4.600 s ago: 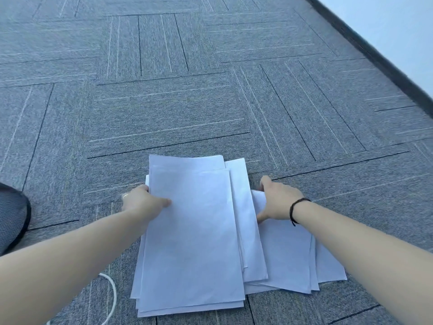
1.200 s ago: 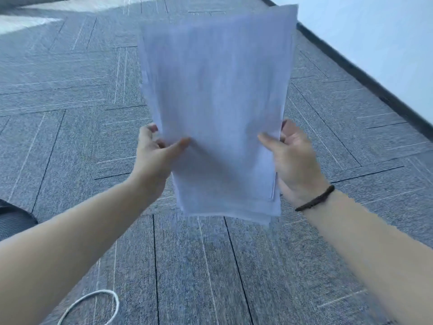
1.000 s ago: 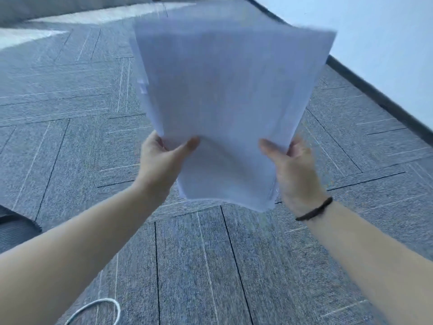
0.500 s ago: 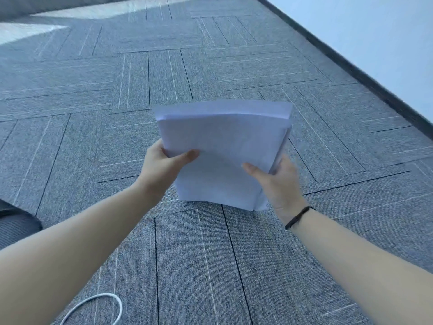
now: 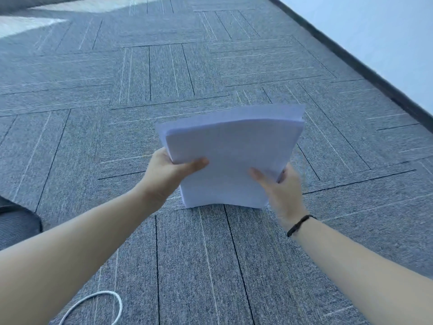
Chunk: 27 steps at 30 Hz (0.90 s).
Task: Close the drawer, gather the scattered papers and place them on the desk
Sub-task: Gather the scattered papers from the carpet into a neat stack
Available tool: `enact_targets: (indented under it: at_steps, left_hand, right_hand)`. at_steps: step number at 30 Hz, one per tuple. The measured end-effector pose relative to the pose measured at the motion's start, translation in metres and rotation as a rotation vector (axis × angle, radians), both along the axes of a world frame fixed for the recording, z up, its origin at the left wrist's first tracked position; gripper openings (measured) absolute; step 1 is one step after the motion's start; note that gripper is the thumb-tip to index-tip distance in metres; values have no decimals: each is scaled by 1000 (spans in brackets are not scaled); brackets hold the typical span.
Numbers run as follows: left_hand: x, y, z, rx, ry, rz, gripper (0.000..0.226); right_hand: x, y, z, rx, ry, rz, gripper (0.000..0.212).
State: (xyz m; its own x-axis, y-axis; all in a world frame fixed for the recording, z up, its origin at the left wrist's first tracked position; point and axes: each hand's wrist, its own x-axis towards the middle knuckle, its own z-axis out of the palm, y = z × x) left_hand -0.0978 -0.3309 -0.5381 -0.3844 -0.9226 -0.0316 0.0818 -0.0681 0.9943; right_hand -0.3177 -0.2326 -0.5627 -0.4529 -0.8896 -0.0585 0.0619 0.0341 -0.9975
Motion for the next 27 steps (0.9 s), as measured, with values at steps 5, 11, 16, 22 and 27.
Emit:
enact_targets:
  at_steps: [5, 11, 16, 22, 27]
  left_hand:
    - [-16, 17, -15, 116, -65, 49, 31]
    - [-12, 11, -4, 141, -68, 100, 21]
    - [-14, -4, 46, -82, 72, 81, 68]
    - [-31, 1, 65, -96, 99, 313, 82]
    - [-34, -5, 59, -125, -22, 413, 33]
  right_hand:
    - [13, 12, -33, 168, -3, 57, 33]
    - [-2, 3, 1, 109, -29, 43, 17]
    - [-5, -14, 76, -174, -27, -31, 66]
    - [16, -27, 107, -180, -62, -171, 92]
    - [12, -33, 95, -93, -73, -314, 54]
